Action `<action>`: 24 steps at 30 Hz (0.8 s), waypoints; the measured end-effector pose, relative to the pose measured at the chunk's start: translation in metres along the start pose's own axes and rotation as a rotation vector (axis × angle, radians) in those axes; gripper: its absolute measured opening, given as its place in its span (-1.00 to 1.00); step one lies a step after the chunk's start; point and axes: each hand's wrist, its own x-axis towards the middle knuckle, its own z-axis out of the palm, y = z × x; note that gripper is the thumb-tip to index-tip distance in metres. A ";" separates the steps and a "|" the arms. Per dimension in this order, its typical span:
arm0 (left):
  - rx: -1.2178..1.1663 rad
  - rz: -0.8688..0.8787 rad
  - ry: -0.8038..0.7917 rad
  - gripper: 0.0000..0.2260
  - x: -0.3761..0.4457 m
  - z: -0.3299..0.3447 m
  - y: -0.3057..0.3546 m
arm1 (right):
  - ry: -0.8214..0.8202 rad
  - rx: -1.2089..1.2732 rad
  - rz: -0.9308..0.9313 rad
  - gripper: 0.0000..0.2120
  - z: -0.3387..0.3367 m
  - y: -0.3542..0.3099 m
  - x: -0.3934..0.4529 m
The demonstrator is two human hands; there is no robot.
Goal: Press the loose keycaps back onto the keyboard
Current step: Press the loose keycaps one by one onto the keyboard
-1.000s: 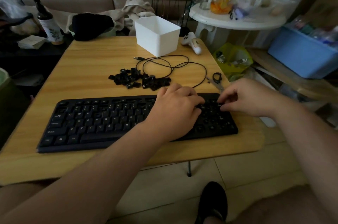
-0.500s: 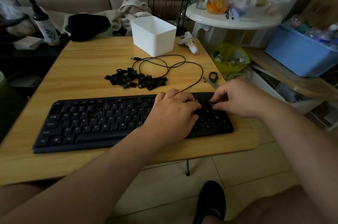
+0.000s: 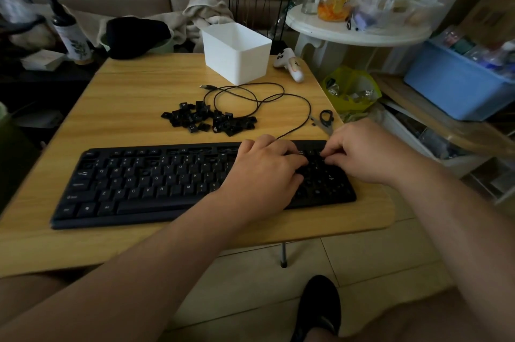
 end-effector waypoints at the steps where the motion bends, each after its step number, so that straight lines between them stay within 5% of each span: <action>1: -0.005 -0.004 -0.001 -0.67 0.000 0.000 0.000 | 0.017 0.000 -0.010 -0.86 0.000 -0.001 -0.001; 24: 0.001 0.010 0.029 -0.68 -0.002 0.003 0.000 | 0.084 -0.050 -0.001 -0.90 0.011 -0.007 -0.001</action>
